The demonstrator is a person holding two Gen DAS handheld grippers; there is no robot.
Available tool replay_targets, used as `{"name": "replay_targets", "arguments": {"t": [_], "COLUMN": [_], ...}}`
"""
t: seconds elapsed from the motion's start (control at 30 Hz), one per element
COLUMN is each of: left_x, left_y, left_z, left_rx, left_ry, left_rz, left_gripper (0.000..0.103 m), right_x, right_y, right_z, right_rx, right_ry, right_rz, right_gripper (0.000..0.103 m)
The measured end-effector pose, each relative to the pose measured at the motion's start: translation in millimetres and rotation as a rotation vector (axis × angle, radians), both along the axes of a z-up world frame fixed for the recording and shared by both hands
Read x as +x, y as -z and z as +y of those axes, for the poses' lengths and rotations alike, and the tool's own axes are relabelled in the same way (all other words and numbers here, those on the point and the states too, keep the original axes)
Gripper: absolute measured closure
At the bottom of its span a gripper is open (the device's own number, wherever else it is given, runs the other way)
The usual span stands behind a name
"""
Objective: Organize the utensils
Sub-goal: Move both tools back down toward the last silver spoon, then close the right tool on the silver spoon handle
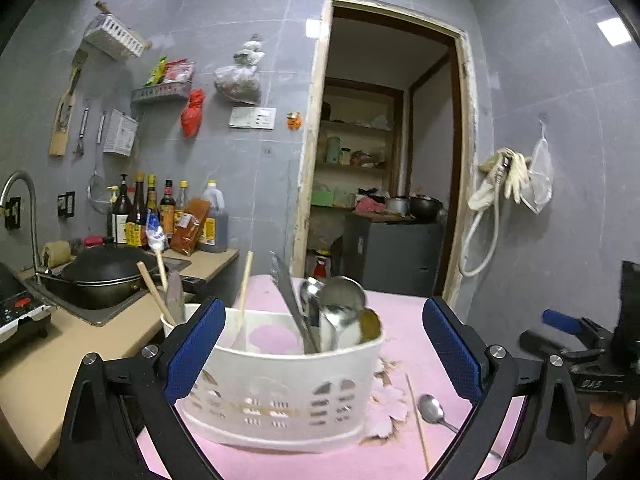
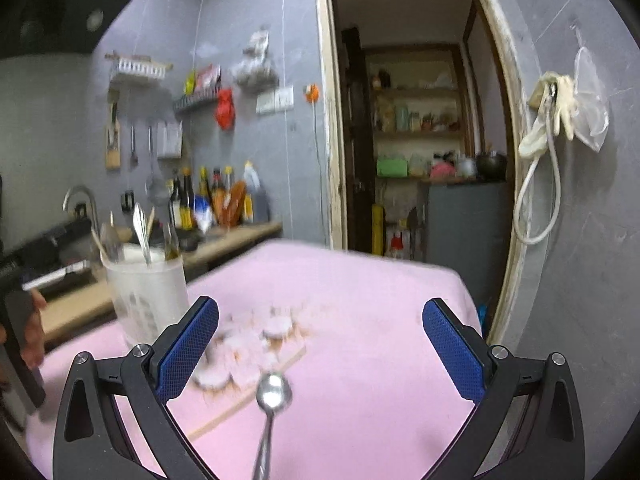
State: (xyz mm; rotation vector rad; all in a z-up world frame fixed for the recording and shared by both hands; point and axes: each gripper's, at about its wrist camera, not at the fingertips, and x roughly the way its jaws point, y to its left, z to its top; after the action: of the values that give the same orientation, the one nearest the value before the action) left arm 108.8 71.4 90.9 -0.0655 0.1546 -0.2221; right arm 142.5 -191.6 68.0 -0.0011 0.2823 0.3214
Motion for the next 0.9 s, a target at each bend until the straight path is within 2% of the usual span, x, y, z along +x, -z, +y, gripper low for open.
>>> {"name": "replay_targets", "arguments": {"t": [0.1,0.23,0.5,0.63,0.8,0.9], "left_x": [-5,-3,25,36,53,63], "left_y": [6,23,60,74,88,98], "left_z": [-10,-30,-65,-76,-88,-96], "left_rx": [0.013,0.044,0.140,0.174,0.189,0.185], "left_ry": [0.041,0.103,0.157,0.162,0.224,0.268], "left_rz": [0.049,0.166,0.445,0.534,0.637,0.705], "left_gripper": [0.006,0.006,0.007,0.008,0.026,0.046], "right_x": [4,8,7,6,1,0], "right_y": [13,34,71,80,80,81], "right_z": [0,1,5,9,21,28], "right_rx": [-0.057,-0.121,-0.183,-0.222,-0.292,-0.327], "right_ry": [-0.022,-0.041,-0.072,-0.074,-0.110,-0.138], "right_rz": [0.109,0.261,0.470,0.508,0.495,0.490], "right_gripper": [0.000,0.000,0.000,0.001,0.015,0.027]}}
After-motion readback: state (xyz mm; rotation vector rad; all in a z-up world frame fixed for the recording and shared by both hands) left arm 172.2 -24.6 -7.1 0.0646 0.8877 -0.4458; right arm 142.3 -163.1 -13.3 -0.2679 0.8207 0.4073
